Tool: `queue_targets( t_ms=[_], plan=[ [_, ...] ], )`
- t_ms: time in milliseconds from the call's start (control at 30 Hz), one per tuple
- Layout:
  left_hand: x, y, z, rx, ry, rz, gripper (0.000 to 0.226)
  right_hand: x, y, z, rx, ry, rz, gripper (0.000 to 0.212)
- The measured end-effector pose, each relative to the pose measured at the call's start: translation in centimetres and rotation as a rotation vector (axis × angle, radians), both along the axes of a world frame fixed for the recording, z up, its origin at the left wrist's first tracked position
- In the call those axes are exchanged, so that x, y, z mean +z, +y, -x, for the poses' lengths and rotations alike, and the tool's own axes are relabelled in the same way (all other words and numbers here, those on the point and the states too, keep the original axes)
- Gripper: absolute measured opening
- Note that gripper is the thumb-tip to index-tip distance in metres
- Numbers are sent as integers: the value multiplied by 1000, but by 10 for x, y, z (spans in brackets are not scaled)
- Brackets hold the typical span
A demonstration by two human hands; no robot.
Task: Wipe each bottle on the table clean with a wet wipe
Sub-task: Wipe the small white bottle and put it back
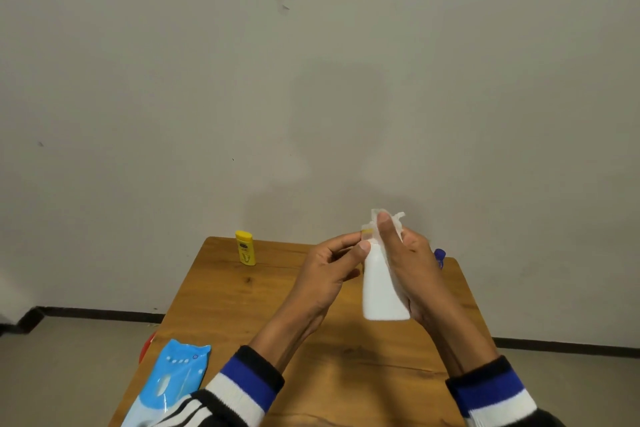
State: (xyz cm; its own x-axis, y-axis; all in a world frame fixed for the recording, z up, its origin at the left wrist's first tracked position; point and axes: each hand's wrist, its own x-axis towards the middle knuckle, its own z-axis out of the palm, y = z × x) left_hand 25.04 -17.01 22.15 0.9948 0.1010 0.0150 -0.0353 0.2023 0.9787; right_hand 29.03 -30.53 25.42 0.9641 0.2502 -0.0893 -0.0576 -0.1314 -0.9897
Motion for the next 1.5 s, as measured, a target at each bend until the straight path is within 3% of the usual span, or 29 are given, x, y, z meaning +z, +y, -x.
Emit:
queue_targets(
  t_ms=[167, 300, 400, 533, 633, 733, 867, 1000, 1133, 1233, 1400, 1500],
  plan=[
    [-5, -8, -2, 139, 18, 110, 21, -15, 2, 11, 219, 174, -299, 47],
    [-12, -12, 0, 193, 39, 110, 21, -24, 5, 20, 200, 220, -376, 49],
    [-17, -20, 1, 178, 31, 88, 23, -21, 15, 22, -4, 181, -218, 38],
    [-15, -25, -1, 152, 23, 73, 24, -20, 21, 20, -145, 204, -83, 51],
    [-13, -20, -5, 146, 32, 92, 26, -21, 18, 24, -17, 184, -165, 41],
    [-11, -11, -8, 125, 74, 185, 41, -23, 13, 30, 169, 194, -239, 45],
    [-6, -4, -12, 18, 188, 374, 56, -20, 15, 30, 178, 145, 13, 42],
    [-6, 3, -20, 46, 107, 345, 40, -22, 21, 35, 68, 74, 112, 50],
    [-2, 11, -25, 129, 7, 379, 44, -33, 23, 51, 39, 105, -82, 39],
    [-1, 10, -27, 207, -23, 243, 55, -32, 25, 46, -31, 157, -255, 37],
    [-4, 5, -21, 245, -86, 110, 49, -24, 17, 23, -192, 23, -179, 37],
    [-10, 0, -22, 284, -13, 185, 46, -21, 13, 22, -147, -248, 8, 21]
  ],
)
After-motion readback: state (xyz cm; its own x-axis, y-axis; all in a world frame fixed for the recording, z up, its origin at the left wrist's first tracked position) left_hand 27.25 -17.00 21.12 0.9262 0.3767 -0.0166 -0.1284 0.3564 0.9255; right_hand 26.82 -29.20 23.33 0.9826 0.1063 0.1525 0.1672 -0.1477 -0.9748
